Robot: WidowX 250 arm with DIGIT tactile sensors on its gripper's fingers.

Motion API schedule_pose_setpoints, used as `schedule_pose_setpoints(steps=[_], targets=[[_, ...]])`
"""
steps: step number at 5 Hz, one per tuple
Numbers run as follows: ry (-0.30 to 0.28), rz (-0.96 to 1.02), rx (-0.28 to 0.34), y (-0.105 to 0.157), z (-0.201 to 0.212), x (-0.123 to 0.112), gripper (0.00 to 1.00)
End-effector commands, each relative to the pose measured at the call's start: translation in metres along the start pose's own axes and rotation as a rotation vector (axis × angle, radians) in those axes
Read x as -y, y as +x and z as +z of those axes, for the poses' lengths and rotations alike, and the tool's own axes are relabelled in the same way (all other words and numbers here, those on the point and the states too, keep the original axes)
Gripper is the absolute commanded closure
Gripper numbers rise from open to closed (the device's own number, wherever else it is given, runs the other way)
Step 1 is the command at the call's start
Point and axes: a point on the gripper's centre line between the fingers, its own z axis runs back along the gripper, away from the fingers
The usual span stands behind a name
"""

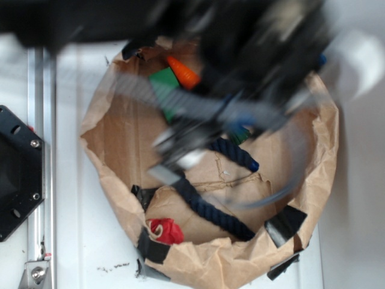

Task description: Grab the carrot.

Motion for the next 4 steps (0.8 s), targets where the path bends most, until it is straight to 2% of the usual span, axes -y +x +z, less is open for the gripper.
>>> schedule_pose_setpoints(steps=[1, 2, 3, 4], targets=[[0.043, -0.007, 0.042, 0.003, 0.017, 0.0, 0.0], [0.043, -0.007, 0.042, 0.003, 0.017, 0.0, 0.0], [0.054, -0.076, 0.025, 0.002, -0.013, 0.014, 0.0], [0.062, -0.098, -0.002, -0.004, -0.038, 0.015, 0.0]])
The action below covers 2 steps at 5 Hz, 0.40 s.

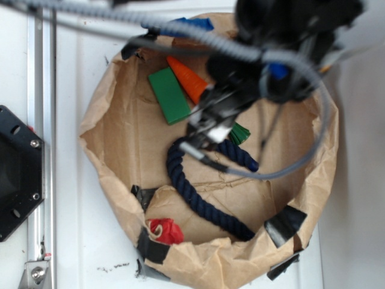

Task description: Grab the carrot.

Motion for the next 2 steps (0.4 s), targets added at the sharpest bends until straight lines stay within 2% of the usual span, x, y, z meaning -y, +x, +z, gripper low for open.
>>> schedule_pose_setpoints(steps=[1, 2], targets=[[0.054, -0.084, -0.001, -0.005, -0.02, 0.014, 0.0], [0.054, -0.087, 0.011, -0.01, -0.03, 0.006, 0.0]])
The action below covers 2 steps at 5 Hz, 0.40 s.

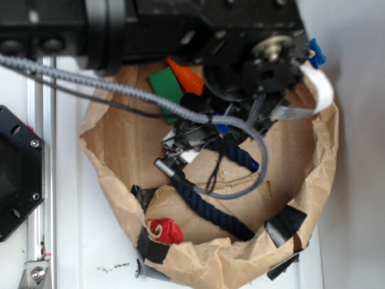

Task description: Grab the carrot.

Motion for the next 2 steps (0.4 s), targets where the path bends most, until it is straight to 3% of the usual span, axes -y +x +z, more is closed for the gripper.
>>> schedule_pose_setpoints(steps=[1, 2], targets=[[0.057, -0.033, 0.051, -0.005, -0.004, -0.006, 0.0], [0.059, -0.034, 0.033, -0.008, -0.017, -0.008, 0.0]])
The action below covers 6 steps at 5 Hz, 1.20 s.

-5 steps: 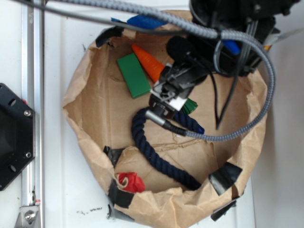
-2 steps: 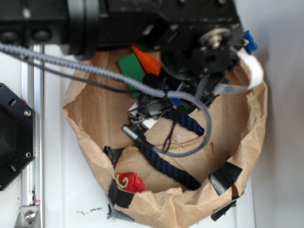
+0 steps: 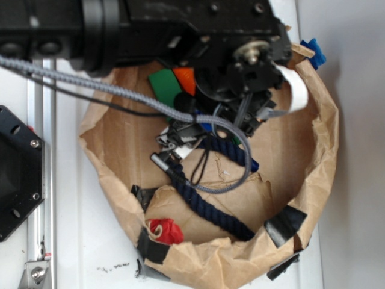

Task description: Grab the carrot.

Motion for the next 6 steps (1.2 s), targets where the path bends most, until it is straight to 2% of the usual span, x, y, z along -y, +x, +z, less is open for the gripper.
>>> schedule_pose_setpoints(steps=[1, 2, 3, 4, 6], targets=[[0.036, -0.022, -0.005, -0.006, -0.01, 0.004, 0.0], [0.048, -0.025, -0.019, -0.011, -0.019, 0.008, 0.0], [0.045, -0.013, -0.003, -0.01, -0.016, 0.001, 0.0], [0.081, -0.031, 0.01, -0.009, -0.024, -0.015, 0.0], [0.072, -0.021, -0.014, -0.003, -0.039, -0.032, 0.0]])
